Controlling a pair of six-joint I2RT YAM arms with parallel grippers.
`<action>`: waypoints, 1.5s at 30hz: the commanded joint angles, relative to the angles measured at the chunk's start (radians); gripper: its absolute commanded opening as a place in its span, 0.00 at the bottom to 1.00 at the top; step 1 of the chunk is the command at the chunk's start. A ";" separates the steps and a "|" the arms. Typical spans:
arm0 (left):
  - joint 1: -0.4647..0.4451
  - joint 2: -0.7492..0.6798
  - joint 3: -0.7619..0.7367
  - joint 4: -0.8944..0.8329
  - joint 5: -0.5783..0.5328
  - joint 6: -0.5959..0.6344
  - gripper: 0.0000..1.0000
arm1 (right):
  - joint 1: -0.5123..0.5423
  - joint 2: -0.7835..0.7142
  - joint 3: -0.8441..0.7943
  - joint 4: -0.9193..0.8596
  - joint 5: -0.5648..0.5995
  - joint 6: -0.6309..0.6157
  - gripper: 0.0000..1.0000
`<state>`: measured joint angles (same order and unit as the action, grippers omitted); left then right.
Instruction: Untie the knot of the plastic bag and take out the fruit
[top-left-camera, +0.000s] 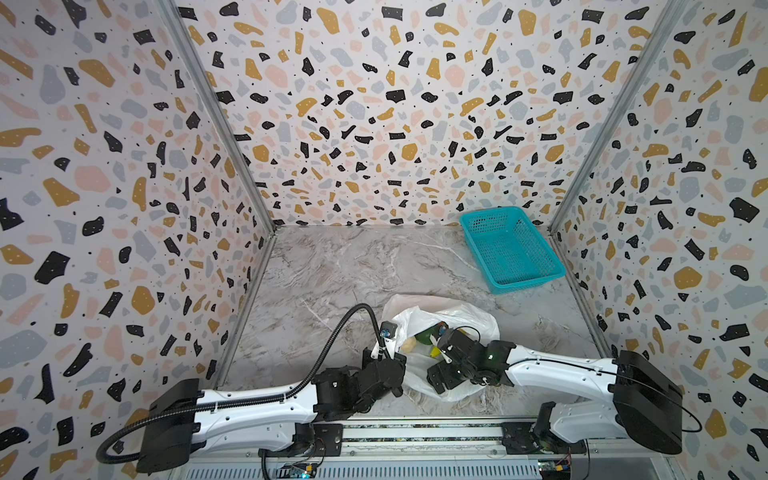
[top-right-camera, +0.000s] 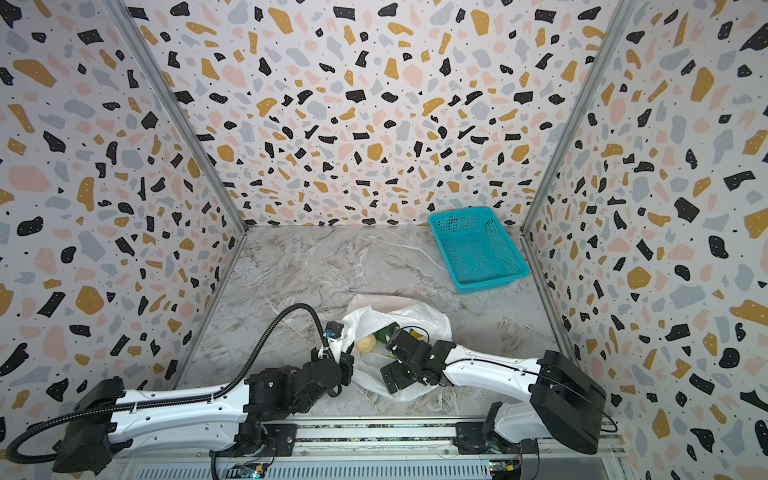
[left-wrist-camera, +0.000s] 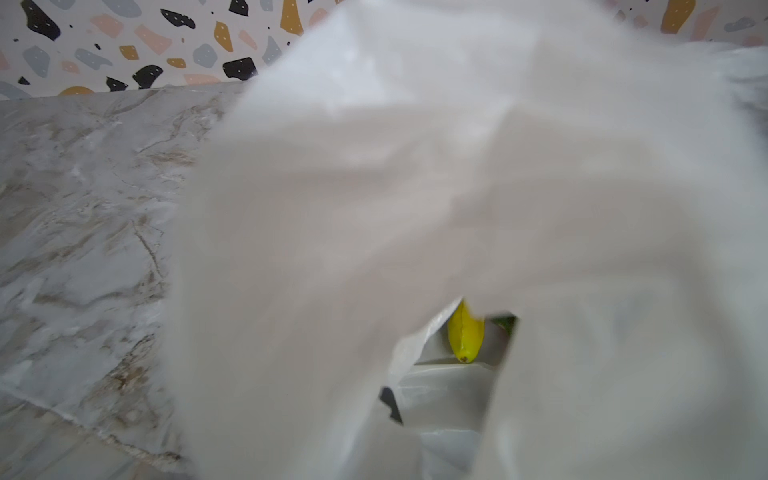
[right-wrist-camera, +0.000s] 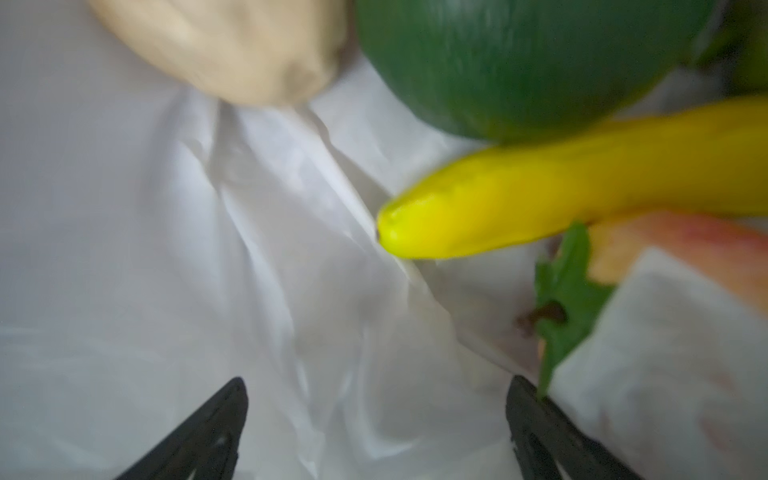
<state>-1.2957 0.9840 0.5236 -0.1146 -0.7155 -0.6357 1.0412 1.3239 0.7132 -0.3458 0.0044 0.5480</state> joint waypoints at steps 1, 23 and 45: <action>-0.011 -0.013 0.036 -0.091 -0.106 -0.023 0.00 | -0.007 -0.008 0.083 -0.020 0.012 -0.017 0.98; -0.075 -0.003 -0.001 0.146 -0.167 0.178 0.00 | -0.237 0.315 0.299 0.590 0.124 -0.110 0.99; -0.126 0.074 -0.030 0.232 -0.173 0.166 0.00 | -0.369 0.142 0.178 0.086 0.224 -0.025 0.99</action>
<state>-1.4059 1.0504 0.5037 0.0834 -0.8734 -0.4641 0.6891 1.4895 0.8921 -0.1738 0.1745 0.4904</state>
